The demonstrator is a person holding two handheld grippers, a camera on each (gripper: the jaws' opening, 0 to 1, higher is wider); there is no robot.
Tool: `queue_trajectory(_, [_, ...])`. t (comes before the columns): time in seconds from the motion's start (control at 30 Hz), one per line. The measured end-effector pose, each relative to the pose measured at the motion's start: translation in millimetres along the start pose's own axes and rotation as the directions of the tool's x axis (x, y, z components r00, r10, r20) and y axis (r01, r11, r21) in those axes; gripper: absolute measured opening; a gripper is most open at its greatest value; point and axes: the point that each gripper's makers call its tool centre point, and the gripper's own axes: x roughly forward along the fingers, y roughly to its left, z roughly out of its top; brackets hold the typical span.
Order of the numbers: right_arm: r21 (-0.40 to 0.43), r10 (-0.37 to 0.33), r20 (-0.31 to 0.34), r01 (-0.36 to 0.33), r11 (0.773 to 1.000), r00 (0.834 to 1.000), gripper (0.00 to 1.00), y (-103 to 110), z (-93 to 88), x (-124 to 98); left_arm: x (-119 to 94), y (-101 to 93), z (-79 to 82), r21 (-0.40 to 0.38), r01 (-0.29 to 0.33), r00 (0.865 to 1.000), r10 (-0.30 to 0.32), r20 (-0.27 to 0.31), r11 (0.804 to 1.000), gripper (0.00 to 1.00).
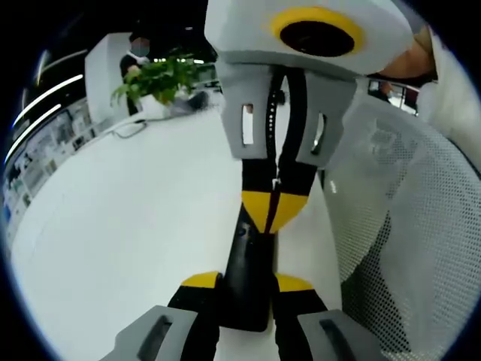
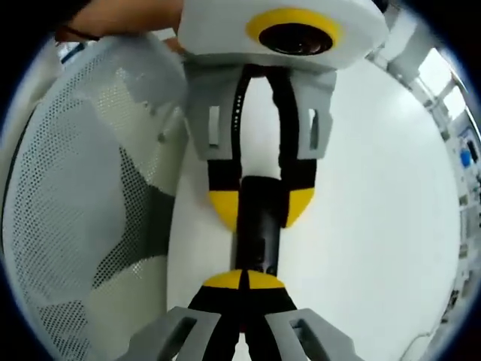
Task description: Press the specified remote control buttons in sequence, fully releasing each button before pressing the next.
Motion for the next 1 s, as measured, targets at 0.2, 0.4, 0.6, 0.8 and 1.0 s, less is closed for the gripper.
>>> queue_trajectory(0.2, [0.01,-0.003,-0.002,0.003,1.0,1.0,0.0,-0.6,-0.1,0.7,0.0,-0.3,0.0,0.0,0.001,1.0,-0.001,0.001,1.0,0.26])
queue_trajectory(0.4, [-0.014,-0.022,-0.023,0.021,1.0,1.0,0.0,4.1,2.9,-1.0,-0.2,-0.3,0.1,0.001,0.002,1.0,-0.002,0.001,1.0,0.26])
queue_trajectory(0.6, [-0.028,-0.046,-0.04,0.045,0.999,0.998,0.0,1.9,0.7,-0.3,-0.5,-0.8,0.5,0.001,0.003,1.0,-0.003,0.0,1.0,0.26])
queue_trajectory(0.8, [-0.026,-0.06,-0.036,0.059,0.998,0.998,0.0,-0.6,0.2,0.4,0.1,-0.4,0.3,0.0,0.002,1.0,-0.002,0.001,1.0,0.26])
queue_trajectory(1.0, [0.012,-0.044,-0.008,0.044,0.999,0.999,0.0,-1.7,-0.1,1.3,-0.3,-0.7,0.4,0.0,0.002,1.0,-0.002,0.006,1.0,0.26])
